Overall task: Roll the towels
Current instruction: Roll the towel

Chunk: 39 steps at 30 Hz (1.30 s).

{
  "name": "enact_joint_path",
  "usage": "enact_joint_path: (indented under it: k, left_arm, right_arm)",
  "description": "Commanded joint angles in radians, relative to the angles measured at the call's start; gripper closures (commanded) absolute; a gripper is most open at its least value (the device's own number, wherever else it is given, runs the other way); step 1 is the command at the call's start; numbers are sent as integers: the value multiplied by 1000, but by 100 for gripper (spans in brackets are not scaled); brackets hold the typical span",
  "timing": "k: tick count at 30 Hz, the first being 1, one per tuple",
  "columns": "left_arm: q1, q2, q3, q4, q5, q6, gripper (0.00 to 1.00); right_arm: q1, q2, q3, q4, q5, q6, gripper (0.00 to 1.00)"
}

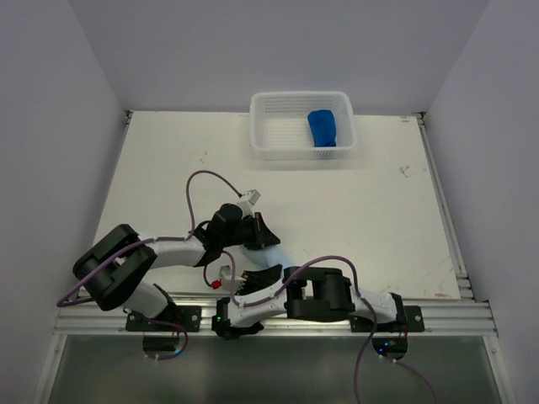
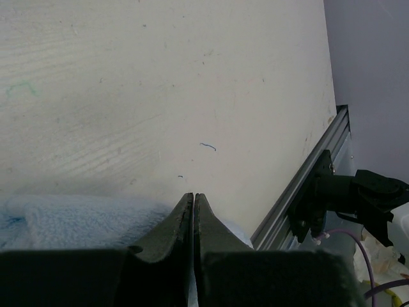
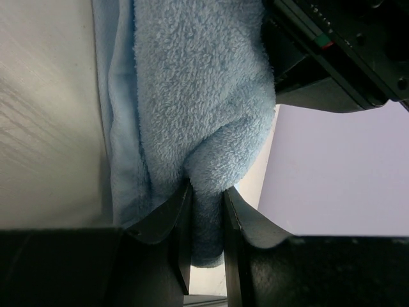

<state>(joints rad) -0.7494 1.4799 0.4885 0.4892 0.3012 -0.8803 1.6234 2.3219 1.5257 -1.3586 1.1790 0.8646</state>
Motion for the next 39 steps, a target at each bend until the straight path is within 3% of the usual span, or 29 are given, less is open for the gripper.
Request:
enact_joint_path:
  k: [1, 7, 10, 15, 25, 26, 27, 39]
  left_arm:
    - [-2, -17, -30, 42, -14, 15, 93]
    - [-2, -29, -56, 11, -71, 66, 93]
    - [-2, -27, -54, -9, -99, 90, 93]
    - [-2, -27, -42, -14, -119, 99, 93]
    - [-2, -30, -39, -12, -139, 116, 93]
    - [-2, -29, -39, -11, -145, 119, 93]
    - [-4, -32, -41, -8, -151, 122, 93]
    - [-4, -32, -79, 37, -171, 130, 93]
  right_arm:
    - [33, 28, 25, -8, -7, 24, 100]
    - [43, 40, 28, -40, -4, 39, 95]
    - [52, 45, 36, -74, 10, 65, 88]
    - [66, -11, 34, -108, 39, 126, 65]
    - [92, -88, 24, -135, 2, 209, 51]
    - [95, -105, 16, -132, -13, 215, 42]
    - [99, -114, 11, -128, -22, 223, 40]
    - [233, -343, -33, -96, -68, 304, 34]
